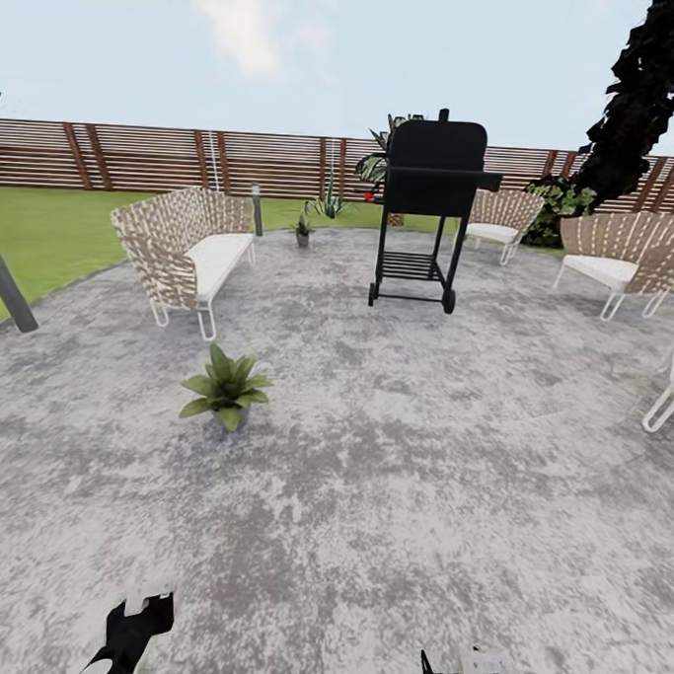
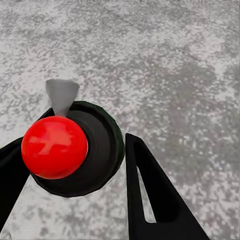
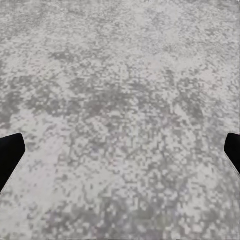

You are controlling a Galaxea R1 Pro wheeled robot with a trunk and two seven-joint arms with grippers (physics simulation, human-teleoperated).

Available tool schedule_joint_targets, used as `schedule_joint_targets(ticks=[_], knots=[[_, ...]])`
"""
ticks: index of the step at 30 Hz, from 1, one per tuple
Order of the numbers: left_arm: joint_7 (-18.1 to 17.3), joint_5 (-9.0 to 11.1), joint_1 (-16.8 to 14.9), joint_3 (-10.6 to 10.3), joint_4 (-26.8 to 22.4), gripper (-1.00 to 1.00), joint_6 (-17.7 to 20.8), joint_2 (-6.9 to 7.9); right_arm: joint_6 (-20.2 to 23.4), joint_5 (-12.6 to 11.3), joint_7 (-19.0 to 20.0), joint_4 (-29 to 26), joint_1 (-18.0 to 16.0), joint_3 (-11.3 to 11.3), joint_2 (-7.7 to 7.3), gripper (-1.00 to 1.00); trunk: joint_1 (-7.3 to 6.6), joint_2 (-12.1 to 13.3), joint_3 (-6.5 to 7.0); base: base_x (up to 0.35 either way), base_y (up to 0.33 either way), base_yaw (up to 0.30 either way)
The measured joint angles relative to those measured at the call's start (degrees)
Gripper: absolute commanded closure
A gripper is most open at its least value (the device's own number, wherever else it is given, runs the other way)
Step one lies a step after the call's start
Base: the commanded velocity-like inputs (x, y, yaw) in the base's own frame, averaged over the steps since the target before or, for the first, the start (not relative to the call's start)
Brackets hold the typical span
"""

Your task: Pick up the pesticide atomizer in the garden and spray insectifuge to fully cover both potted plants in the garden.

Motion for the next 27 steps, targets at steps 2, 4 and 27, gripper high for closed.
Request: schedule_joint_targets(ticks=[2, 4, 27], knots=[[0.0, 0.0, 0.0, 0.0, 0.0, 1.00, 0.0, 0.00, 0.0, 0.0, 0.0, 0.0, 0.0, 0.0, -0.01, -1.00, 0.00, 0.0, 0.00, 0.339, 0.000, 0.000], [0.0, 0.0, 0.0, 0.0, 0.0, 1.00, 0.0, 0.00, 0.0, 0.0, 0.0, 0.0, 0.0, 0.0, -0.02, -1.00, 0.00, 0.0, 0.00, 0.339, 0.000, 0.000], [0.0, 0.0, 0.0, 0.0, 0.0, 1.00, 0.0, 0.01, -0.1, -0.1, 0.1, 0.0, 0.0, 0.0, 0.01, -1.00, 0.00, 0.0, 0.00, 0.339, 0.000, 0.114]])
